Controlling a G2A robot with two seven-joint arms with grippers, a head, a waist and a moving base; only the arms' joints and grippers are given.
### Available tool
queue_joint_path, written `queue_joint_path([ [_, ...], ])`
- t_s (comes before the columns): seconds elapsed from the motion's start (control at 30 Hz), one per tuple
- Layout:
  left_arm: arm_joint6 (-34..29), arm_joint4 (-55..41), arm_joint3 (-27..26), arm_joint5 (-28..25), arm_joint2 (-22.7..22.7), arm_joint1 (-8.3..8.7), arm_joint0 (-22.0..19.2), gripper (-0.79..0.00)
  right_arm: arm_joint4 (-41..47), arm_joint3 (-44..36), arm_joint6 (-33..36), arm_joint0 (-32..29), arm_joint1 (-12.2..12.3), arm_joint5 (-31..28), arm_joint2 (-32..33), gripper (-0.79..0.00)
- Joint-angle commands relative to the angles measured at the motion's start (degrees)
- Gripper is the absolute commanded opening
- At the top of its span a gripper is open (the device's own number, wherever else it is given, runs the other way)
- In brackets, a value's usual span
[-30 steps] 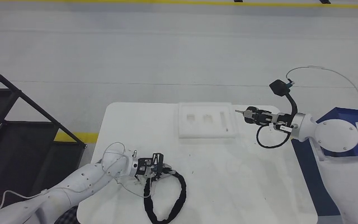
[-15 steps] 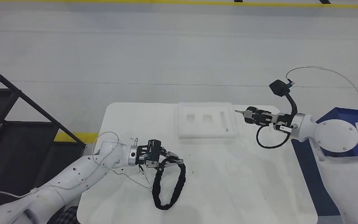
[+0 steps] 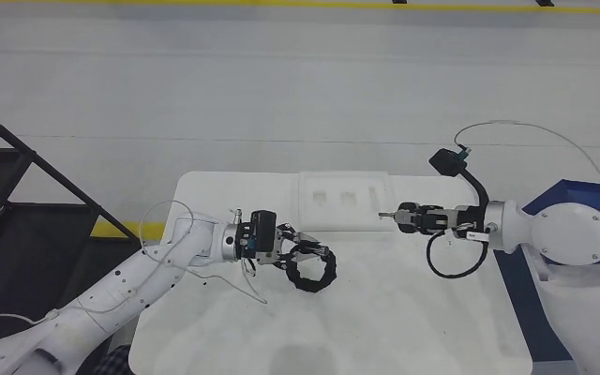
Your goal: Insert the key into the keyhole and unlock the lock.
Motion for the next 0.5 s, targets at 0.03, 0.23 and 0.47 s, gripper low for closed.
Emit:
queue_joint_path([
  [0.03,-1.1,-0.4,-0.5,0.3,-0.1,-0.81,-1.1,-0.785,1.7,-1.4,0.3,-0.1,0.1,-0.2,0.0,-0.785],
  [0.23,-2.6,-0.8,0.3,0.1,1.4,-3.56,-4.5,-0.785,5.4,-1.0,0.3,0.0,0.3,-0.9,-0.1,-0.785],
  [0.47,1.4,1.5,4.8,1.1,4.3,-7.37,-8.2,-0.785,7.9,-1.2,0.2,0.2,0.5,-0.8,-0.5,-0.785],
])
